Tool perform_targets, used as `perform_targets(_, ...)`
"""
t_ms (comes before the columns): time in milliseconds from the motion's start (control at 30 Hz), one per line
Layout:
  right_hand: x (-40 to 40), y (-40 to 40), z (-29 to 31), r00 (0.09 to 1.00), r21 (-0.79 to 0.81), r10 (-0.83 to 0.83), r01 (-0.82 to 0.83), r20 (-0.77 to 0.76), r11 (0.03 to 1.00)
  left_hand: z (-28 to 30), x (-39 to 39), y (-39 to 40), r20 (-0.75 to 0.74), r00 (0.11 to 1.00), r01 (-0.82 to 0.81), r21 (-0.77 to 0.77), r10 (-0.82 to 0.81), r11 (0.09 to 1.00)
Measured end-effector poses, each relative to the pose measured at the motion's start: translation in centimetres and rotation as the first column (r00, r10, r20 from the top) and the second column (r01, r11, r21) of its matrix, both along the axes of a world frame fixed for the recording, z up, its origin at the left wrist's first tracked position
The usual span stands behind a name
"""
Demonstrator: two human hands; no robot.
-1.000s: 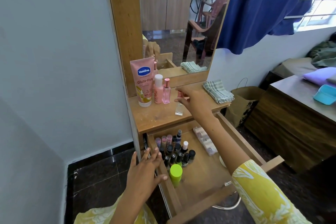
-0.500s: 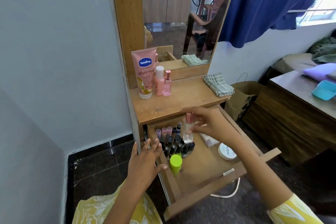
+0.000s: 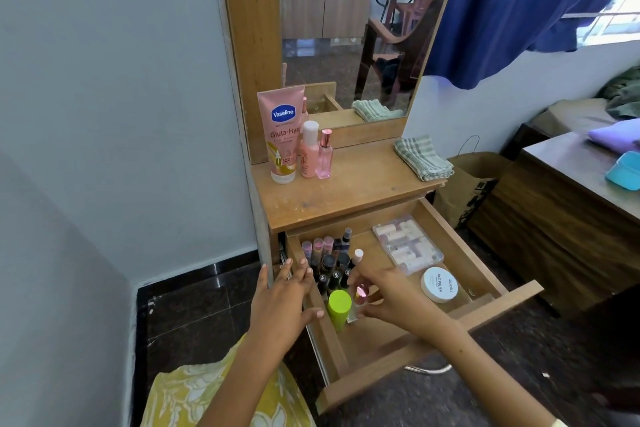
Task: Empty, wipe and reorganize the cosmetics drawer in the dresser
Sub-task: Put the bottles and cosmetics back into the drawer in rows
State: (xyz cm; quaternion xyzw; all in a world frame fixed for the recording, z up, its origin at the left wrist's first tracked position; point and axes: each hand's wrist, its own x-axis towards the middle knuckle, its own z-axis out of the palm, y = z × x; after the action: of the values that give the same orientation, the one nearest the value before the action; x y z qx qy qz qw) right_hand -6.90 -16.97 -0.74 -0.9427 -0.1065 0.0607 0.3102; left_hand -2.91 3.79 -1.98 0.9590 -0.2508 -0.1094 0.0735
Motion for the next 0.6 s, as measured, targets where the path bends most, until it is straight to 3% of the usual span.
perform_targets(333, -0.3, -1.8, 2.1, 0.999, -0.107, 0.039, -0.041, -0.013, 0.993, 0.2, 0.0, -0.2, 0.019, 1.0, 0.006, 0.018, -0.006, 1.0)
perform_targets(433, 0.6, -2.5, 4.3, 1.0, -0.01, -0.012, 0.012, -0.017, 1.0, 0.3, 0.0, -0.1, 0.017, 1.0, 0.008, 0.023, -0.008, 1.0)
perform_targets(533, 2.7, -2.1, 4.8, 0.983, 0.14, -0.121, 0.102, 0.136, 0.985, 0.2, -0.1, -0.1, 0.013, 1.0, 0.002, 0.033, -0.002, 0.999)
perform_targets(600, 4.8, -1.6, 4.3, 0.954, 0.141, -0.2, 0.172, 0.223, 0.975, 0.1, -0.1, -0.1, 0.005, 1.0, -0.005, 0.042, 0.005, 0.999)
